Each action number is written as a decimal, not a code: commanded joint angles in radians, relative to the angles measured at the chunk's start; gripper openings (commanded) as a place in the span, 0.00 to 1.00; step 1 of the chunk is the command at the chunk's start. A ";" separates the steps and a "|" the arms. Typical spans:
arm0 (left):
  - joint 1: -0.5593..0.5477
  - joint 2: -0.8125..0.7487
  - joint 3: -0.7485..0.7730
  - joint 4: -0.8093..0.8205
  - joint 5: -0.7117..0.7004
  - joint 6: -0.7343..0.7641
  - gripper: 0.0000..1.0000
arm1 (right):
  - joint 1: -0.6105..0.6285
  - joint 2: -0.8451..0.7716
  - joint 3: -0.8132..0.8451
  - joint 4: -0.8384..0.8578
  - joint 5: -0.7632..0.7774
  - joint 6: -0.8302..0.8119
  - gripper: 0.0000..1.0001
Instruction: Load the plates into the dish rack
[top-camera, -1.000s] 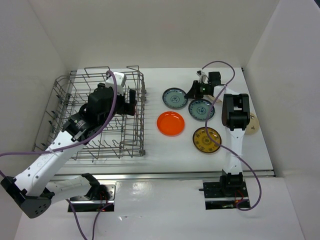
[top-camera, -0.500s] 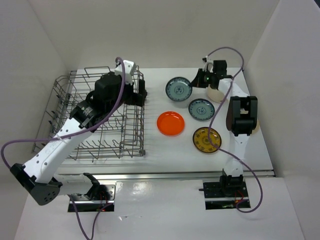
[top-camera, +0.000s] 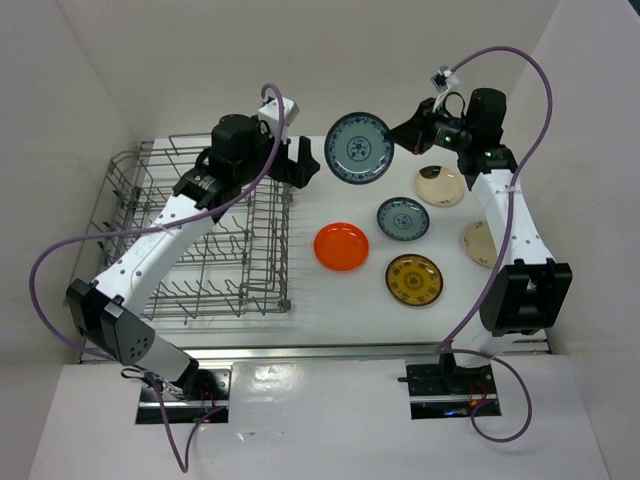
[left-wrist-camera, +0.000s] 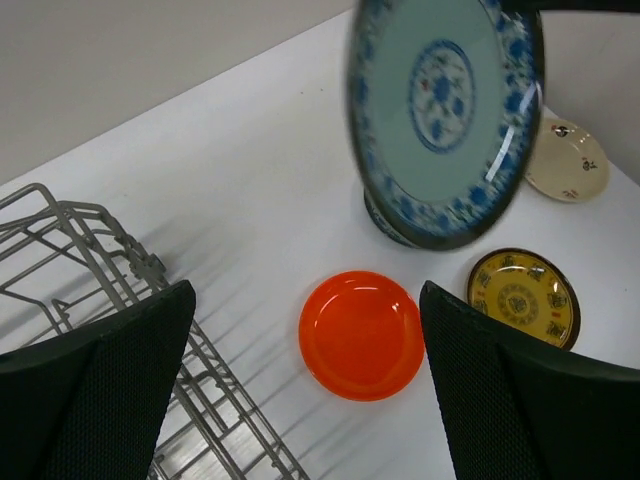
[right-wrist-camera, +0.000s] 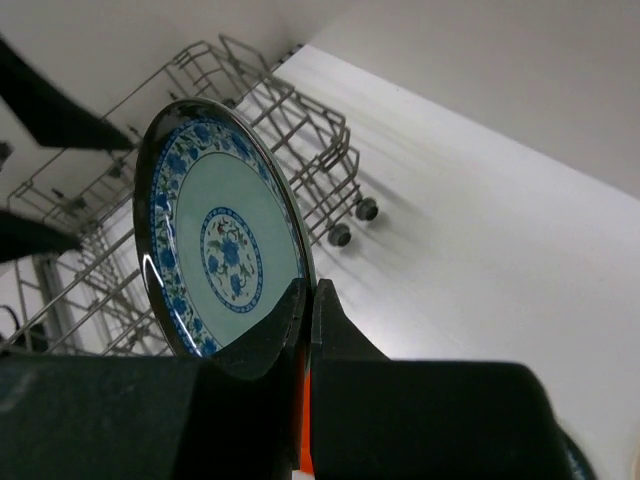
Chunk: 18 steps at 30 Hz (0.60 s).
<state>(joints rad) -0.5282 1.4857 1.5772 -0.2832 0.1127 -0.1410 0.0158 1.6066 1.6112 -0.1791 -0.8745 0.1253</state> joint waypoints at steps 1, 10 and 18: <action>0.062 -0.002 0.015 0.131 0.151 -0.052 0.98 | 0.016 -0.051 -0.048 0.033 -0.063 0.000 0.00; 0.094 0.097 0.058 0.153 0.444 -0.097 0.91 | 0.047 -0.083 -0.080 0.044 -0.100 0.019 0.00; 0.112 0.200 0.151 0.076 0.499 -0.127 0.56 | 0.096 -0.093 -0.080 0.055 -0.072 0.019 0.00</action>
<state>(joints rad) -0.4305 1.6768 1.6569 -0.2108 0.5385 -0.2451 0.0879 1.5730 1.5265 -0.1795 -0.9455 0.1337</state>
